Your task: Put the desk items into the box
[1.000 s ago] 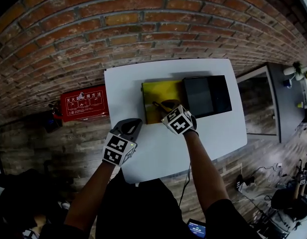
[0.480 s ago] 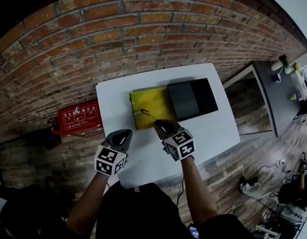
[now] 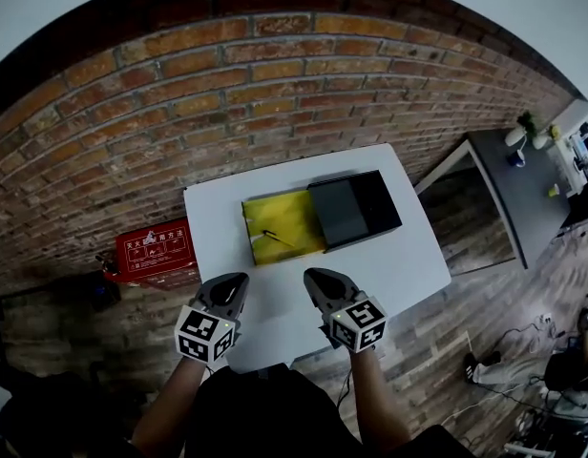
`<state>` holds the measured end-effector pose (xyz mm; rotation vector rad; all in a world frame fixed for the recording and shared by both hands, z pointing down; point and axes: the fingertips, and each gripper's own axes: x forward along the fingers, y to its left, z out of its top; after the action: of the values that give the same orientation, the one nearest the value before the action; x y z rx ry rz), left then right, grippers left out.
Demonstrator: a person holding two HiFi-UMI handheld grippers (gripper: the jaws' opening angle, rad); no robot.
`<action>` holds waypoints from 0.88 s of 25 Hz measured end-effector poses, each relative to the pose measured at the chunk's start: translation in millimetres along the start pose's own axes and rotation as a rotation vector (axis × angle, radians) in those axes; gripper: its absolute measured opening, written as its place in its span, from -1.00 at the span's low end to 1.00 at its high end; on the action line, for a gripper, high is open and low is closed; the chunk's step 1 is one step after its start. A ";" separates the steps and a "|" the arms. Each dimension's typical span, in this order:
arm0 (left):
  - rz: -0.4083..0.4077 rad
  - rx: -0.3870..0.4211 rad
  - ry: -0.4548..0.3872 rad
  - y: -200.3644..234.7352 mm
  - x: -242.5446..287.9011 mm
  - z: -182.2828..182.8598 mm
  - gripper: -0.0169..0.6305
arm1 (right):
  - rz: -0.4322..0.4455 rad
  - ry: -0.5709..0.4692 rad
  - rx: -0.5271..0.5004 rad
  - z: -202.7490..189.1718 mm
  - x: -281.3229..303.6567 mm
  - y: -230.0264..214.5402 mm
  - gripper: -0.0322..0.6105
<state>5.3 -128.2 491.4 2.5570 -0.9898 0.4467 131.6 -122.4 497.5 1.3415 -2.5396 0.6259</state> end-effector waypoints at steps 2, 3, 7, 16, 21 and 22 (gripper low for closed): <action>0.002 0.005 -0.006 -4.8 -7.2 1.9 -0.91 | -0.002 -0.036 0.013 4.9 -17.0 4.0 -0.80; 0.002 0.007 -0.008 -6.7 -10.8 2.3 -0.91 | -0.003 -0.054 0.015 7.8 -25.1 6.2 -0.80; 0.008 0.008 -0.014 -10.0 -24.8 1.4 -0.91 | -0.007 -0.131 0.030 21.7 -52.6 15.8 -0.81; 0.021 0.012 -0.050 -14.7 -46.8 8.9 -0.91 | -0.027 -0.188 0.004 29.6 -88.0 20.3 -0.83; 0.031 0.012 -0.063 -12.6 -51.8 11.5 -0.91 | -0.025 -0.227 0.020 35.1 -91.1 25.8 -0.83; 0.031 0.013 -0.063 -12.9 -51.6 11.7 -0.91 | -0.031 -0.229 0.020 36.5 -90.9 25.7 -0.83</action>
<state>-20.3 -94.7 456.9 2.5845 -1.0523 0.3846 162.7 -59.2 424.7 1.5371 -2.6889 0.5195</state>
